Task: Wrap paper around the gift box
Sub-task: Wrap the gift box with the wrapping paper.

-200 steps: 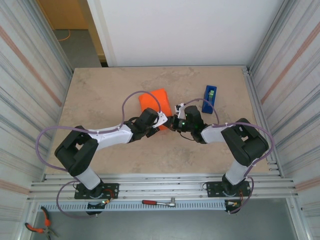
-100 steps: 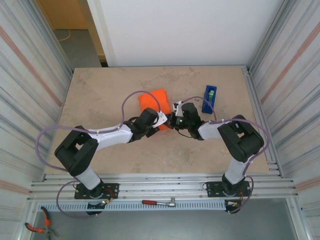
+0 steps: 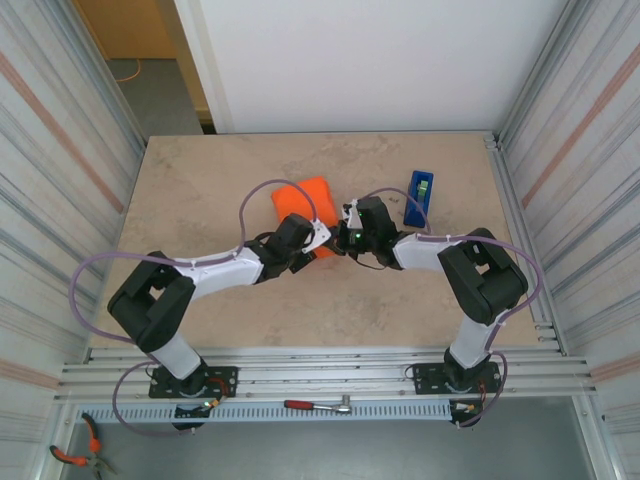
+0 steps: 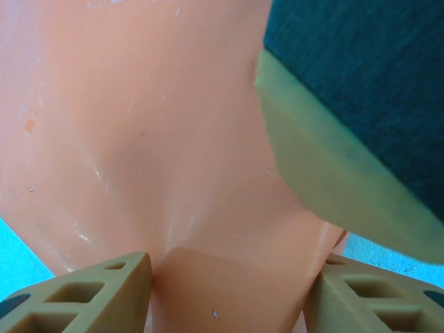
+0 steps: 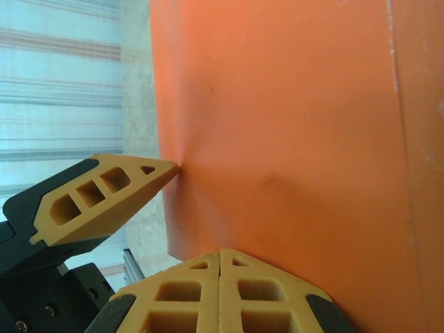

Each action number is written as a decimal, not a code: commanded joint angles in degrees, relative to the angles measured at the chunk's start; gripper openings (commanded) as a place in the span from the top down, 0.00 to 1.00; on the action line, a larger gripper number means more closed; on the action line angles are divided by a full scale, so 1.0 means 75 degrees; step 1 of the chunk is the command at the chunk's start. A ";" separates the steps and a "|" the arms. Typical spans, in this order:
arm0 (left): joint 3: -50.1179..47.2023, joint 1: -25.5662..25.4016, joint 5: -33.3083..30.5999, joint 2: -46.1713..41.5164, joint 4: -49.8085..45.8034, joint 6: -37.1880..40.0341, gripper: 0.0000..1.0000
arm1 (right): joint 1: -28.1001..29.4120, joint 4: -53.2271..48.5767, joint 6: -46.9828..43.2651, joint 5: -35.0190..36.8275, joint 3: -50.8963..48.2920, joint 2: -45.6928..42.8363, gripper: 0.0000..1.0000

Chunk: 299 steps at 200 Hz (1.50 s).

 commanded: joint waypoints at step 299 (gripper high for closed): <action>-0.0045 0.2710 0.1576 -0.1576 0.0014 -0.2984 0.22 | 0.0215 0.0037 -0.0142 0.0470 -0.0678 0.0128 1.00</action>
